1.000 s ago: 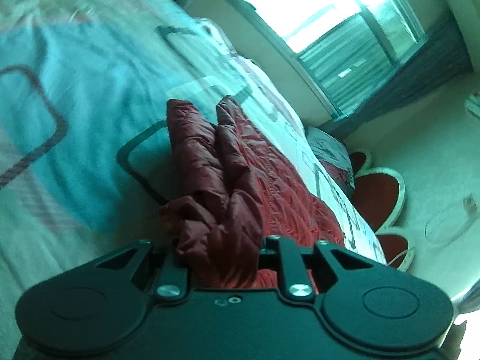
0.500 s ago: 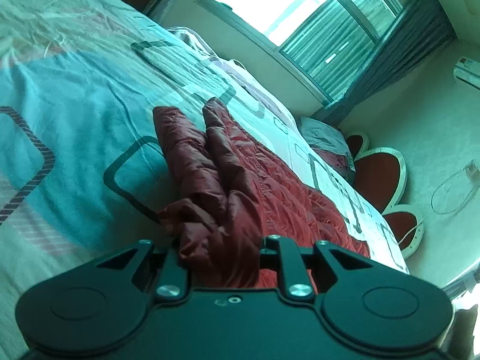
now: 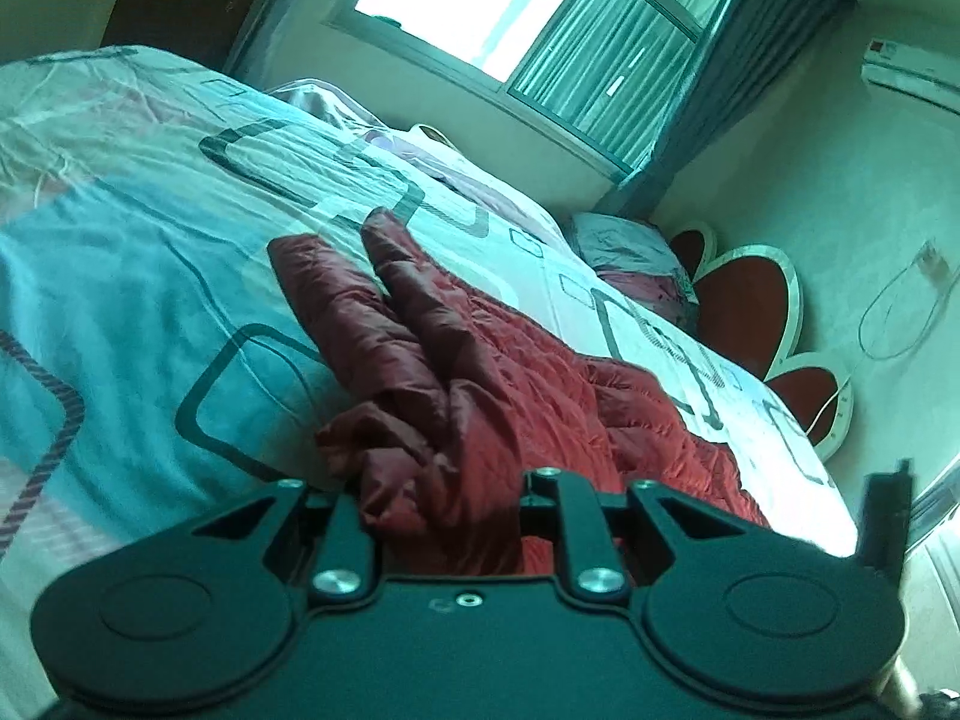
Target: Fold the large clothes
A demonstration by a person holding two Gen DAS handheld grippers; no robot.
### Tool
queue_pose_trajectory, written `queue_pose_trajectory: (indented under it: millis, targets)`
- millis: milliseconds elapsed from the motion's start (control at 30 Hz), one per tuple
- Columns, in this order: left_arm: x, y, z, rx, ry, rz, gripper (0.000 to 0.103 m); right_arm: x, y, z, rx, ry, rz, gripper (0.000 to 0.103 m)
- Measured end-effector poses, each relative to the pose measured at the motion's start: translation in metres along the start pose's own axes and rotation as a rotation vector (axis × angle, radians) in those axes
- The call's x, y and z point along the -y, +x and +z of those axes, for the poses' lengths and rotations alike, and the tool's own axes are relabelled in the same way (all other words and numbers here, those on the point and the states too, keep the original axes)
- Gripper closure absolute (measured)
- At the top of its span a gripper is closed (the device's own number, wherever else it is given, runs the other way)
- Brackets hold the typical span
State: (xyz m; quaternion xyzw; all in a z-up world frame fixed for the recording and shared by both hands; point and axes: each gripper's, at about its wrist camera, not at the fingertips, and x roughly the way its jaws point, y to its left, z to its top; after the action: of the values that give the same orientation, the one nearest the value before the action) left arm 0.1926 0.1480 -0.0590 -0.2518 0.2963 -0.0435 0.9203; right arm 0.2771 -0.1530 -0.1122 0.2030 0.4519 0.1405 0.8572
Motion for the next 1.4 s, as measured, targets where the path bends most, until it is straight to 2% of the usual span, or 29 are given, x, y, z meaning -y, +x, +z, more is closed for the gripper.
queue_pose_trajectory:
  millis: [100,200,300,433,700,867,900,1000,1133,1267,1300,1333,1367,1400]
  targets:
    - [0.0,-0.001,0.002,-0.01,-0.001,0.003,0.085,0.008,-0.036,-0.005,0.038,0.035,0.036,0.103]
    - [0.007,-0.004,0.003,-0.009,0.017,0.005,0.085,0.019,-0.065,-0.018,0.027,0.045,0.052,0.103]
    - [0.016,-0.008,0.005,0.001,0.049,0.008,0.085,0.025,-0.064,-0.025,0.007,0.051,0.05,0.103]
    - [0.038,-0.014,0.006,0.005,0.12,0.007,0.085,0.029,-0.032,-0.036,-0.068,0.063,0.058,0.103]
    - [0.133,-0.022,0.0,0.07,0.373,-0.049,0.085,0.054,-0.025,-0.036,-0.099,0.097,0.168,0.103]
    - [0.202,-0.003,-0.014,0.035,0.483,-0.064,0.085,0.078,-0.025,-0.029,-0.151,0.147,0.273,0.103]
    - [0.214,0.004,-0.018,0.023,0.503,-0.058,0.085,0.085,-0.029,-0.025,-0.145,0.183,0.292,0.103]
    - [0.248,0.026,-0.031,-0.03,0.577,-0.046,0.083,0.124,-0.07,-0.01,-0.004,0.279,0.344,0.103]
    - [0.273,0.065,-0.053,-0.153,0.596,-0.069,0.071,0.195,-0.12,0.007,0.113,0.359,0.234,0.103]
    - [0.278,0.107,-0.079,-0.258,0.554,-0.104,0.058,0.245,-0.147,0.01,0.148,0.43,0.194,0.103]
    - [0.277,0.115,-0.084,-0.283,0.537,-0.118,0.052,0.255,-0.153,0.009,0.153,0.438,0.179,0.098]
    - [0.276,0.121,-0.089,-0.297,0.532,-0.131,0.045,0.26,-0.158,0.009,0.161,0.444,0.169,0.073]
    - [0.274,0.127,-0.092,-0.308,0.527,-0.14,0.042,0.266,-0.164,0.008,0.181,0.446,0.155,0.044]
    - [0.273,0.131,-0.095,-0.321,0.519,-0.146,0.038,0.27,-0.17,0.007,0.199,0.437,0.15,0.038]
